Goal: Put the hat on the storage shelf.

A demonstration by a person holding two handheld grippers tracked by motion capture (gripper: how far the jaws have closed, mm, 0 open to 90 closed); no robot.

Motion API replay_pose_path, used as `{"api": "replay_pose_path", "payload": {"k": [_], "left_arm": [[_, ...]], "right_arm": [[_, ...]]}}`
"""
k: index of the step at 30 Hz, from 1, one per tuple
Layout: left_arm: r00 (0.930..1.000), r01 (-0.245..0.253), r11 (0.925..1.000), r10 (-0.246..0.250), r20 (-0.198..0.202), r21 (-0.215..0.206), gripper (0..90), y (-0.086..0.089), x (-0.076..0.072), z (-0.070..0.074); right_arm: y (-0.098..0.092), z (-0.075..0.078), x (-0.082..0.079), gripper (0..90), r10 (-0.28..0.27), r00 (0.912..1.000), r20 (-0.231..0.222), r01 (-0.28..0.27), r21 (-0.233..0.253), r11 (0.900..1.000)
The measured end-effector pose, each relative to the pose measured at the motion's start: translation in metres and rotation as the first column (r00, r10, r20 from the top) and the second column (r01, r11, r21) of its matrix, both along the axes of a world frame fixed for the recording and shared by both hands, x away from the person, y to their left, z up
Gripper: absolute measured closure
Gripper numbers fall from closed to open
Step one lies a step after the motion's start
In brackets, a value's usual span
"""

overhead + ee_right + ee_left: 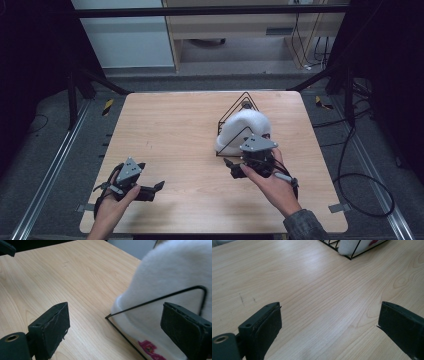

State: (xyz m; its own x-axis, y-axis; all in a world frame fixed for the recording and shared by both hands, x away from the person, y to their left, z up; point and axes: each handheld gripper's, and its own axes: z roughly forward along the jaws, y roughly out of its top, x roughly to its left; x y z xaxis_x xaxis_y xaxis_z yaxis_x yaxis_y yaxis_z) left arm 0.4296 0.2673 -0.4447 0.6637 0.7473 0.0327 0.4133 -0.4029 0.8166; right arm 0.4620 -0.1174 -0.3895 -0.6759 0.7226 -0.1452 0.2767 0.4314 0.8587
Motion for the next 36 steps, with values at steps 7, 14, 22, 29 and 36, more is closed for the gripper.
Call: {"api": "replay_pose_path", "payload": {"k": [7,14,22,29,36], "left_arm": [[0.9993,-0.026,0.9995,0.026,-0.026,-0.018,4.7,0.012,0.003,-0.011],[0.9982,-0.019,0.9997,0.018,-0.058,-0.014,4.9,0.016,-0.001,-0.018],[0.9961,-0.028,0.9995,0.026,-0.084,-0.015,4.9,0.021,-0.002,-0.028],[0.9941,-0.027,0.9996,0.026,-0.106,-0.006,5.5,0.022,0.004,-0.038],[0.9918,-0.031,0.9995,0.032,-0.124,0.007,5.6,0.021,0.016,-0.050]], "right_arm": [[0.024,-0.013,0.004,8.9,0.042,0.9986,-0.032,-0.043,-0.029,0.999],[0.043,-0.029,0.007,9.8,0.074,0.9945,-0.074,-0.076,-0.030,0.997],[0.052,-0.049,0.015,11.2,0.061,0.9874,-0.146,-0.062,0.000,0.998],[0.065,-0.067,0.025,14.6,0.078,0.9742,-0.212,-0.076,0.015,0.997],[0.080,-0.087,0.032,14.0,0.090,0.9634,-0.253,-0.089,0.013,0.996]]}}
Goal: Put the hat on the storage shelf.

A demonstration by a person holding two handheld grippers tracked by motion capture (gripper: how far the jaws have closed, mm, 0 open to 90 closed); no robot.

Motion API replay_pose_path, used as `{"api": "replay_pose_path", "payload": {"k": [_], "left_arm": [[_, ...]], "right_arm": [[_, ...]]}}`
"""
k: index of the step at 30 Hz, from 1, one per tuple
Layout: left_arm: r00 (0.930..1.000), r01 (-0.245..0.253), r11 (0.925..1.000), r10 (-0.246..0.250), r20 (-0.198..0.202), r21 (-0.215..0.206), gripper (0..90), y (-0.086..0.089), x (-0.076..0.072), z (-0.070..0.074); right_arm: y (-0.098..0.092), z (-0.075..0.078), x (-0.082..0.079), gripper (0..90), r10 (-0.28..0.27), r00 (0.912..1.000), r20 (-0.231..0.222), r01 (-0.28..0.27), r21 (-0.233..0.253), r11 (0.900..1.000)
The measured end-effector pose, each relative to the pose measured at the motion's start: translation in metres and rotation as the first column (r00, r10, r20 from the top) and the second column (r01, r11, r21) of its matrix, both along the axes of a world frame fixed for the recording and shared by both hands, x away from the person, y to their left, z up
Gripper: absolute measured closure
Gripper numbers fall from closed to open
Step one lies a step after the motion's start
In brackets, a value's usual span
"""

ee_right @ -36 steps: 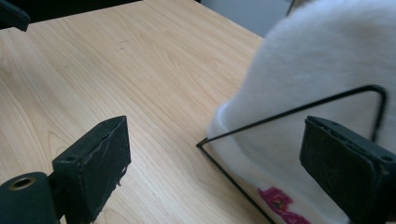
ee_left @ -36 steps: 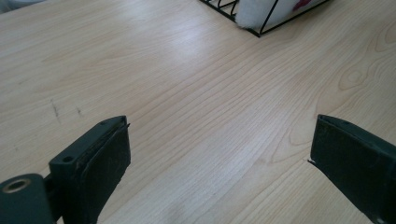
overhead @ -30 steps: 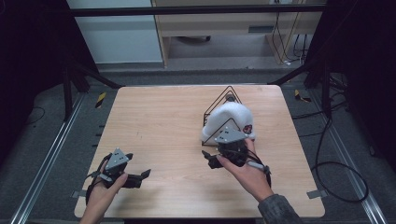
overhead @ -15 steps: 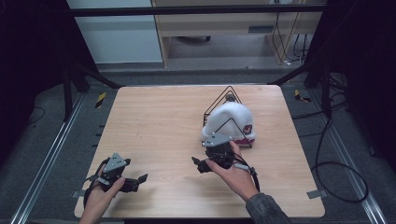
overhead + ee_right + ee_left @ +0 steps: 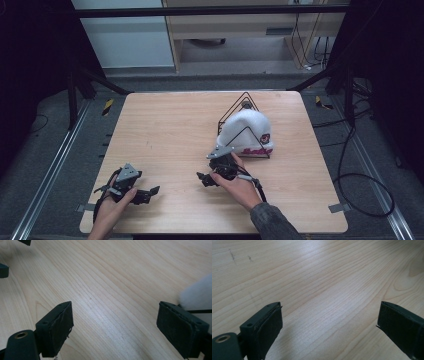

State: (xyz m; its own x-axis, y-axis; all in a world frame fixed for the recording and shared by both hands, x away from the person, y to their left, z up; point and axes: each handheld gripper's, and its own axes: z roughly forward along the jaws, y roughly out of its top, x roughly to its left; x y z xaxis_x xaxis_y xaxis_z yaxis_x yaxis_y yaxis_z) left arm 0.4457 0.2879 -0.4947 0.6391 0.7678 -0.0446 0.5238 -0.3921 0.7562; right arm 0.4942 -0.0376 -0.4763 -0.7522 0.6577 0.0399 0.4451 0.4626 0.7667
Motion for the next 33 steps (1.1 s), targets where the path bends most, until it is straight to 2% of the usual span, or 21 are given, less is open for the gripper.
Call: {"api": "replay_pose_path", "payload": {"k": [9,12,16,19,23,24,27,29,31,33], "left_arm": [[1.0000,0.002,0.9992,-0.002,-0.003,0.041,5.6,-0.009,0.016,-0.007],[0.9999,-0.008,0.9999,0.008,0.015,0.015,6.0,-0.010,0.021,-0.008],[0.9994,-0.031,0.9993,0.031,0.016,0.020,7.2,-0.013,0.029,-0.012],[0.9982,-0.042,0.9988,0.041,0.043,0.026,7.1,-0.015,0.031,-0.010],[0.9975,-0.059,0.9977,0.058,0.041,0.034,7.1,-0.016,0.033,-0.011],[0.9969,-0.068,0.9961,0.066,0.043,0.057,7.0,-0.018,0.034,-0.011],[0.9962,-0.081,0.9937,0.079,0.038,0.077,6.5,-0.018,0.037,-0.012],[0.9973,-0.066,0.9922,0.063,0.039,0.105,6.5,-0.018,0.037,-0.013],[0.9975,-0.063,0.9923,0.059,0.038,0.106,5.2,-0.018,0.038,-0.013],[0.9975,-0.069,0.9927,0.068,0.019,0.099,3.7,-0.017,0.040,-0.013]], "right_arm": [[0.010,-0.019,0.010,13.1,-0.004,0.9991,-0.042,0.003,-0.032,0.999],[0.012,-0.025,0.014,13.9,-0.027,0.9981,-0.056,0.024,-0.040,0.999],[0.015,-0.030,0.019,15.5,-0.076,0.9965,-0.035,0.075,-0.025,0.997],[0.017,-0.032,0.022,15.2,-0.108,0.9939,-0.023,0.108,-0.011,0.994],[0.019,-0.033,0.025,14.4,-0.130,0.9913,-0.021,0.130,0.004,0.991],[0.021,-0.033,0.025,14.3,-0.141,0.9899,-0.013,0.141,-0.007,0.990],[0.024,-0.033,0.024,12.8,-0.136,0.9907,-0.003,0.136,-0.033,0.990],[0.027,-0.034,0.024,11.4,-0.133,0.9911,0.013,0.133,-0.056,0.989],[0.028,-0.034,0.024,10.4,-0.133,0.9910,0.009,0.134,-0.061,0.989],[0.028,-0.034,0.024,10.3,-0.134,0.9910,0.010,0.134,-0.063,0.989]]}}
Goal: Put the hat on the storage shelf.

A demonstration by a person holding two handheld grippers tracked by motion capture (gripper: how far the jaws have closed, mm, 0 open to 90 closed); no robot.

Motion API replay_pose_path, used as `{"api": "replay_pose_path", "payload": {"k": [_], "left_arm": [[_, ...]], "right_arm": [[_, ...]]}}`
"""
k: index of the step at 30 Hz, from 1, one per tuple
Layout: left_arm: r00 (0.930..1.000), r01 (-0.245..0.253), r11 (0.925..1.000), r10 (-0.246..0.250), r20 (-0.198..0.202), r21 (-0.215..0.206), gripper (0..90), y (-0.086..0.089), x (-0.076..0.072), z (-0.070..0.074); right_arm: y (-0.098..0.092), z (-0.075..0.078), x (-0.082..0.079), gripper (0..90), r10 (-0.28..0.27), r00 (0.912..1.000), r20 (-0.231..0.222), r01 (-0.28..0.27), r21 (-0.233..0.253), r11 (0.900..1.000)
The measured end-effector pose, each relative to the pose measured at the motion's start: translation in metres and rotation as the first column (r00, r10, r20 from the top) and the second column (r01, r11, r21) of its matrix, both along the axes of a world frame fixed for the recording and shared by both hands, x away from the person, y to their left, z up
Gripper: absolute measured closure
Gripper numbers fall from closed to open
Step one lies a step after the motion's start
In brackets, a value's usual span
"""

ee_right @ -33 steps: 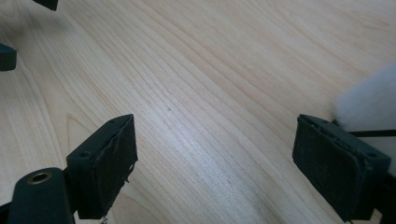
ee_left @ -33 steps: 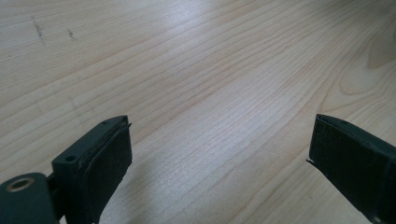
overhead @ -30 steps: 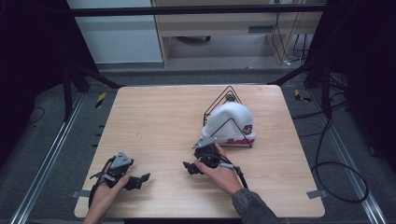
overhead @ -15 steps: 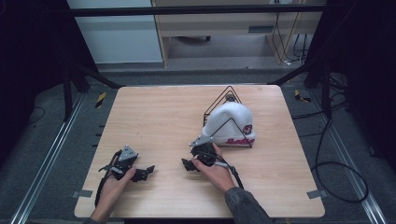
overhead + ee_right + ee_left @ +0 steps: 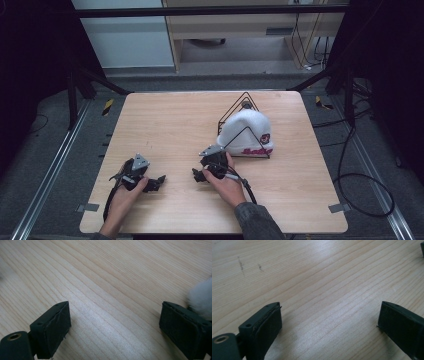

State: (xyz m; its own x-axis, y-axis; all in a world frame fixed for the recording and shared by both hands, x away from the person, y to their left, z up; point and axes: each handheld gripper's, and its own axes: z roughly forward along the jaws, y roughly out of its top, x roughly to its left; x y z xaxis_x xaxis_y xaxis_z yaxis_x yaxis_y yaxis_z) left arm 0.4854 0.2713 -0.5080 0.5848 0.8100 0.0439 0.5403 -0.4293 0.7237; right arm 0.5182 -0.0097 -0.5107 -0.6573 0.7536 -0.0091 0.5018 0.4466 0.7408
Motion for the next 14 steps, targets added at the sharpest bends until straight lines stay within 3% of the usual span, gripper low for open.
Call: {"api": "replay_pose_path", "payload": {"k": [2,6,10,14], "left_arm": [[0.9998,-0.004,0.9999,0.004,-0.017,-0.010,2.8,0.002,0.001,0.000],[0.9998,-0.004,1.0000,0.004,-0.017,-0.008,2.5,0.002,0.001,0.000],[0.9998,-0.004,1.0000,0.004,-0.017,-0.008,2.5,0.002,0.001,0.000],[0.9998,-0.004,1.0000,0.004,-0.017,-0.008,2.5,0.002,0.001,0.000]], "right_arm": [[0.000,0.000,-0.001,10.3,-0.002,1.0000,0.000,0.002,-0.001,1.000],[-0.003,0.000,-0.009,10.1,-0.005,1.0000,0.000,0.005,0.000,1.000],[-0.006,0.000,-0.018,10.0,-0.045,0.9990,-0.004,0.045,0.002,0.999],[-0.006,0.000,-0.018,9.7,-0.046,0.9989,-0.006,0.046,0.003,0.999]]}}
